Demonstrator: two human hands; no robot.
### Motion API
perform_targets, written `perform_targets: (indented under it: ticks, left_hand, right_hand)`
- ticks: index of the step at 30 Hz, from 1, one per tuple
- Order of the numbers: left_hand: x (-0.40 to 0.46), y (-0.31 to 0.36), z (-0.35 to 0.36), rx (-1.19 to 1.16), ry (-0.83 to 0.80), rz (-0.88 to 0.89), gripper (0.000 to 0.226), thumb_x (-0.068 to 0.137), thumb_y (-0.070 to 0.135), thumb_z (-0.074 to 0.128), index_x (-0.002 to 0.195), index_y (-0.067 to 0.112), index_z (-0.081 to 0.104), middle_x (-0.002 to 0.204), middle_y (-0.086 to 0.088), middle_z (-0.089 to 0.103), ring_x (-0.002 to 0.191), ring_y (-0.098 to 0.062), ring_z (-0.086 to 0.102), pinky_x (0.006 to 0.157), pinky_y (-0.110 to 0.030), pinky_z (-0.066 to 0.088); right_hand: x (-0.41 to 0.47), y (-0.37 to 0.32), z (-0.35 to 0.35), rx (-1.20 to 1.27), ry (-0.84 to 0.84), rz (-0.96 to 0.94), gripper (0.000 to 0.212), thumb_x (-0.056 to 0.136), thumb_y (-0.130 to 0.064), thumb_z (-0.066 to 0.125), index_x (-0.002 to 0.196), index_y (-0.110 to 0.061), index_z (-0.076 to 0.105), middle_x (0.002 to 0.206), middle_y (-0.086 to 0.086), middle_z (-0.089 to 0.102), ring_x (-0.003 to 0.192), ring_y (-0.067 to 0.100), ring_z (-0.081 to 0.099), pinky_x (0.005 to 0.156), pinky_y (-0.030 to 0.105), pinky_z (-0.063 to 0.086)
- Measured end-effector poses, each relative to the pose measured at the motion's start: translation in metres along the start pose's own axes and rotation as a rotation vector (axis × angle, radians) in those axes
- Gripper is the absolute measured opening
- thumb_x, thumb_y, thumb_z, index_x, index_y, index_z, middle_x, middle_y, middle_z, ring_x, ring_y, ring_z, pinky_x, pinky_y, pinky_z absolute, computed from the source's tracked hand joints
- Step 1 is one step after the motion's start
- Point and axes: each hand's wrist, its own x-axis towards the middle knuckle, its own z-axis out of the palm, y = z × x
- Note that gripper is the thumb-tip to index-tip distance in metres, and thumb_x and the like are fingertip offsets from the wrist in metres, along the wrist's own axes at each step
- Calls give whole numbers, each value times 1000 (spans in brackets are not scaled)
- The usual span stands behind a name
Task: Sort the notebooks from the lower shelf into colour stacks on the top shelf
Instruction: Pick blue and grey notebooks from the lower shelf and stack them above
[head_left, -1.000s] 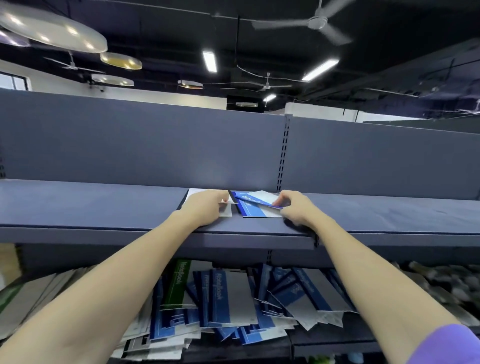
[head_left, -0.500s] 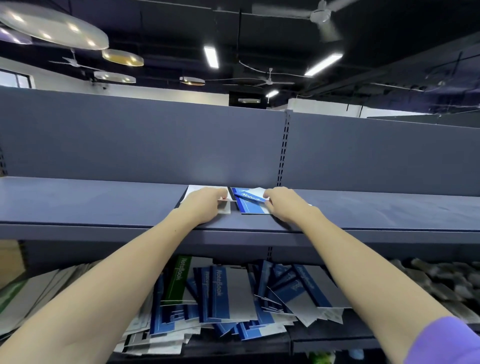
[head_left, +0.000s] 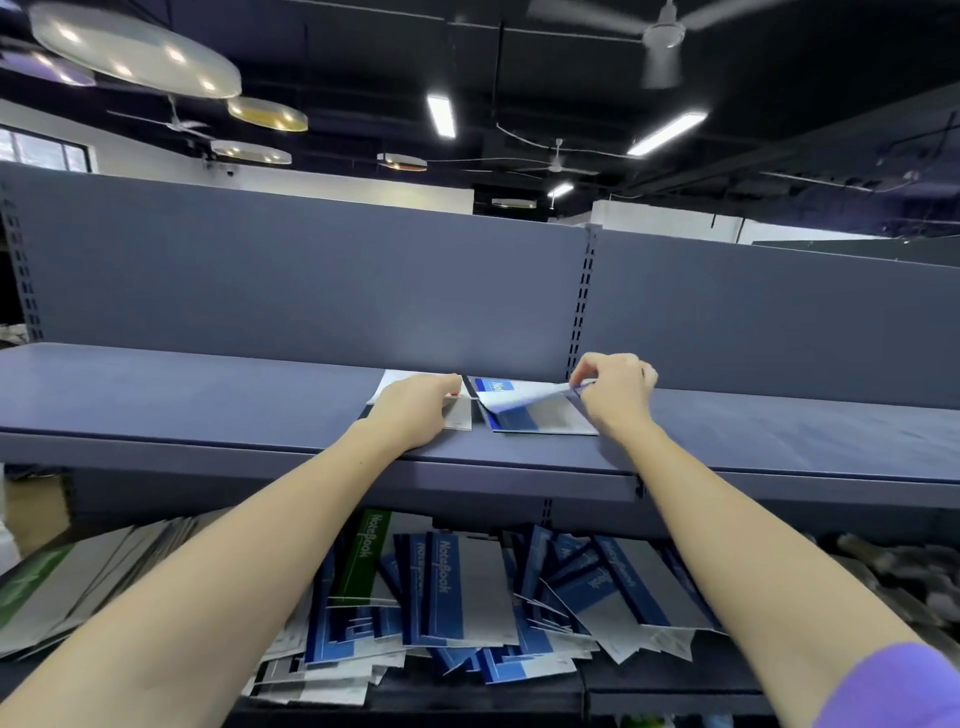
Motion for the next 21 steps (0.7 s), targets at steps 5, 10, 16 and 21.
perform_targets:
  ticks: [5,10,16,21]
  left_hand:
    - [1,2,-1,11,-11,-13,35,89,0,40,113,21,56,114,-3,64,87,-28,51,66,-33,37]
    - [1,4,-1,28,-36,-25,37,87,-1,40,113,23,54,115,-5,63,86,-27,48,65,-33,34]
    - [1,5,-1,41,-41,-20,34,87,-1,40,109,22,53,114,-5,63,87,-27,49,66,-33,34]
    - [0,4,-2,42,-25,-20,34,89,1,41,113,21,55,115,-6,64,87,-28,50,67,-33,37]
  right_hand:
    - [1,18,2,42,-340,126,31,85,2,52,64,-18,63,105,7,74,111,29,62,102,42,48]
    - [-6,7,3,35,-340,85,20,89,-9,46,88,-16,65,103,6,67,102,28,61,86,37,52]
    - [-13,-20,10,-38,-578,-53,42,90,-56,58,120,-27,62,124,-5,61,117,19,55,93,34,44]
    - [-7,-26,5,-176,-730,-63,64,82,-64,55,142,-43,48,153,-11,42,140,19,38,112,42,33]
